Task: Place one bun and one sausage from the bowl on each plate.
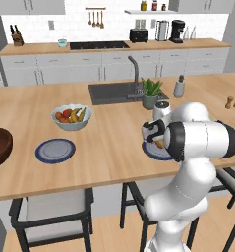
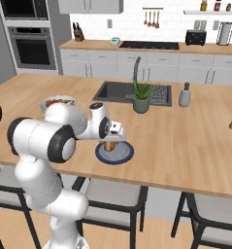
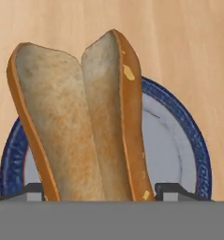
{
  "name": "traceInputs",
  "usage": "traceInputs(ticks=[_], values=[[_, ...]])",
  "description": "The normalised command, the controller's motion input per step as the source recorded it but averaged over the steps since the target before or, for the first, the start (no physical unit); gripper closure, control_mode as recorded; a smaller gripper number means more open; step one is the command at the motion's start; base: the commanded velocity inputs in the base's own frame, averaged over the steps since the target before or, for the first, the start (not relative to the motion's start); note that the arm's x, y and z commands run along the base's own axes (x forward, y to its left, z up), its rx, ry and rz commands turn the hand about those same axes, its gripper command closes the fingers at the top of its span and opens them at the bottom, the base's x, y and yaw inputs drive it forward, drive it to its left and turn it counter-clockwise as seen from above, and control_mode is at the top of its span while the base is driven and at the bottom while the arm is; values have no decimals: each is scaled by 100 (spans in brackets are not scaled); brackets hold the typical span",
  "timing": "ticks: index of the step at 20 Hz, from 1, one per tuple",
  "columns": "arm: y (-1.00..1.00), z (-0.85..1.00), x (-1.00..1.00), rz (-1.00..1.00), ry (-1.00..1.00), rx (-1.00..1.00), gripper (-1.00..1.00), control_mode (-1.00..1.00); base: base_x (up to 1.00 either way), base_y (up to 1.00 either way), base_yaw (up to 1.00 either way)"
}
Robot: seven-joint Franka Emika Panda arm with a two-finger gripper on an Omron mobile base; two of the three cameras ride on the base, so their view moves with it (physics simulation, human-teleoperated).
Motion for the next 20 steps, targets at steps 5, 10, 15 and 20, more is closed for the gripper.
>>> traceInputs(ticks=[5,10,15,20], values=[[-18,-15,26,3,1,0,-100,-100,0,0,0],[-1,8,-20,0,2,0,-100,-100,0,0,0],[-12,52,-97,0,-1,0,-100,-100,0,0,0],[1,91,-100,0,-17,3,-100,-100,0,0,0]])
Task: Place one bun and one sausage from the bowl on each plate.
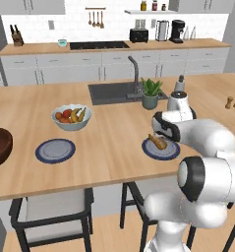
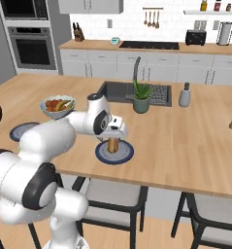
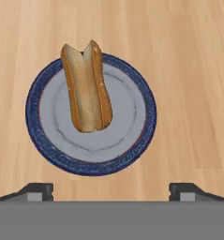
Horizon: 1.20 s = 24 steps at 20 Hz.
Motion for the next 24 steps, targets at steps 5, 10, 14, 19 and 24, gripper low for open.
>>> traceInputs(ticks=[5,10,14,19,24], values=[[13,38,-40,0,-11,2,-100,100,-57,53,1],[0,0,0,0,0,0,-100,100,-56,100,0],[0,0,0,0,0,0,-100,100,-5,100,0],[0,0,0,0,0,0,-100,100,12,100,0],[0,0,0,0,0,0,-100,100,41,100,-1]])
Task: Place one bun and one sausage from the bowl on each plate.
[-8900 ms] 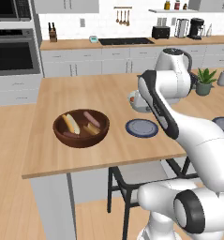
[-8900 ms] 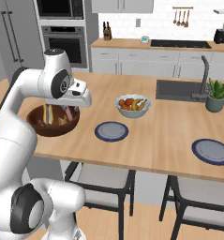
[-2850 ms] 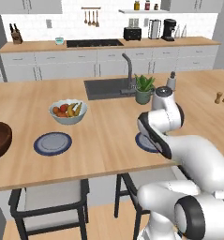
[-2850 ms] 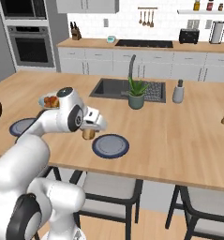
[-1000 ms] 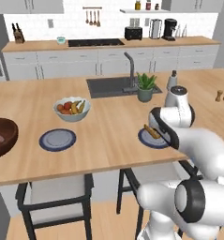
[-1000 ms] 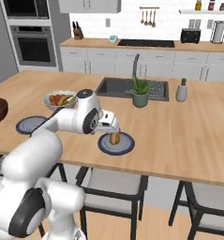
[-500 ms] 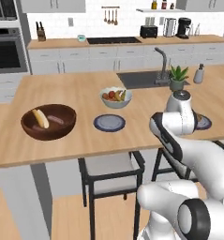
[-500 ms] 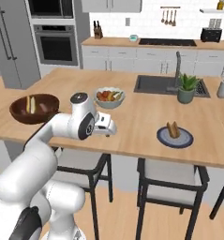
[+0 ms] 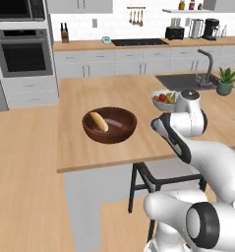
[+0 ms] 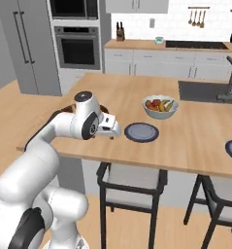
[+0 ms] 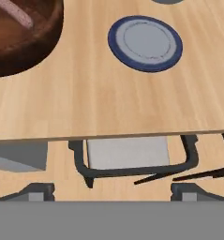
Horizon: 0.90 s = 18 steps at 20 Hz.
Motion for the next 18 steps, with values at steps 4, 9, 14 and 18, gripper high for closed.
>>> traceInputs(ticks=[4,9,14,18], values=[[0,0,0,0,0,0,-100,100,92,75,-4],[0,0,0,0,0,0,-100,100,85,-11,3],[19,0,80,11,0,0,-100,-100,15,-1,2],[57,-8,100,21,11,-6,-100,-100,0,0,0]])
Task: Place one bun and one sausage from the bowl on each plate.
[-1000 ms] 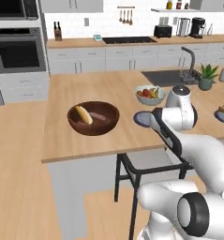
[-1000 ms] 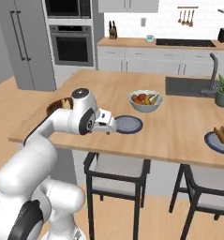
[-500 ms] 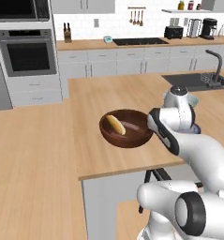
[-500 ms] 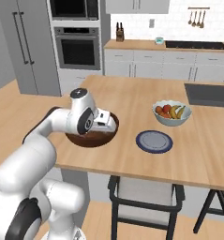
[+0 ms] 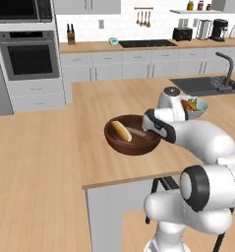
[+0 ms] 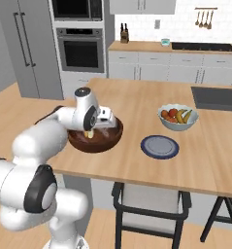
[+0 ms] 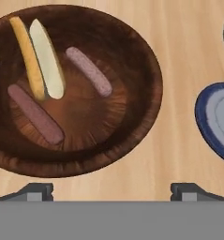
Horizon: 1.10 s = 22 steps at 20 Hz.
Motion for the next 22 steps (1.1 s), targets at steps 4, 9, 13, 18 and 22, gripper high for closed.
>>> traceInputs(ticks=[4,9,13,18,22], values=[[35,-54,100,26,35,-9,-100,-100,0,0,0],[5,-55,72,23,22,-7,-100,-100,0,0,0],[-11,-69,71,14,-6,0,-100,-100,0,0,0],[1,-58,47,14,-3,0,-100,-100,0,0,0],[1,-47,38,3,0,-3,-100,-100,0,0,0]])
